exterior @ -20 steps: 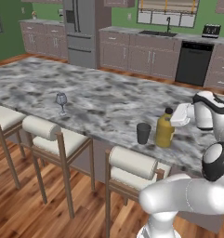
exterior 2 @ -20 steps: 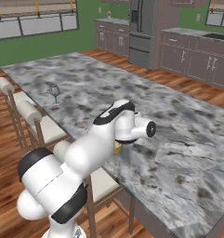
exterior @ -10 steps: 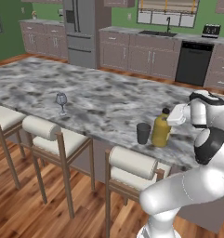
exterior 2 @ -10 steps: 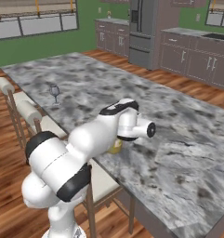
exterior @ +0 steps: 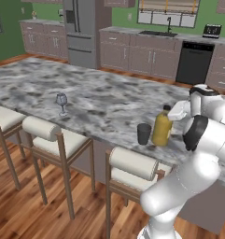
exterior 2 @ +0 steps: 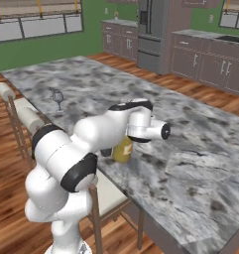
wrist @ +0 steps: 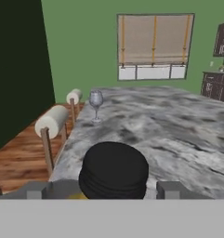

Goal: There is a wine glass and glass cup on the dining counter. Place the wine bottle next to the wine glass and the juice bottle next to the glass cup.

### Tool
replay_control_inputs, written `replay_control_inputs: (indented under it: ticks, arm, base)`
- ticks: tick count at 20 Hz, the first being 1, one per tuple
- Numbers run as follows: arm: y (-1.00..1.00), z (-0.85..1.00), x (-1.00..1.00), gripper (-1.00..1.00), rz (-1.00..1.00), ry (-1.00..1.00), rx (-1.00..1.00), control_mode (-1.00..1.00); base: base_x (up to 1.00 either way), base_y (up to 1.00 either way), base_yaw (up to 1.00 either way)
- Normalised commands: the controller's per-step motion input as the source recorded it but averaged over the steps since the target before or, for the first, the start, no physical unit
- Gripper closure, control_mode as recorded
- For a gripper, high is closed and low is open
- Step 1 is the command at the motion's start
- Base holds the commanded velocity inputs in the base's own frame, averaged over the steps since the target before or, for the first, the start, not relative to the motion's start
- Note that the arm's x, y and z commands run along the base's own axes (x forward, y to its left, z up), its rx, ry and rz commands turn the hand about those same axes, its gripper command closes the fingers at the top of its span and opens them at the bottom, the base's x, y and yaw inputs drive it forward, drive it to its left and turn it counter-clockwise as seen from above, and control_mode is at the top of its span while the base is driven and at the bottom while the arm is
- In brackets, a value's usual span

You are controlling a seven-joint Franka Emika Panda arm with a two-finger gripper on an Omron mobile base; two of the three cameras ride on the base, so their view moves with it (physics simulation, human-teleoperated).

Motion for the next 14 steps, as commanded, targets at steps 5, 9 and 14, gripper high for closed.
replay_control_inputs:
  ticks: [5,9,14]
  arm:
    - [-0.02,-0.3,0.07,1.0,0.0,0.0,0.0,-1.0]
    - [0.09,-0.34,-0.23,1.0,0.0,0.0,-0.01,-1.0]
    - [0.17,-0.4,-0.37,1.0,0.0,-0.04,-0.06,-1.0]
  base:
    - [0.0,0.0,0.0]
    - [0.0,0.0,0.0]
    - [0.0,0.0,0.0]
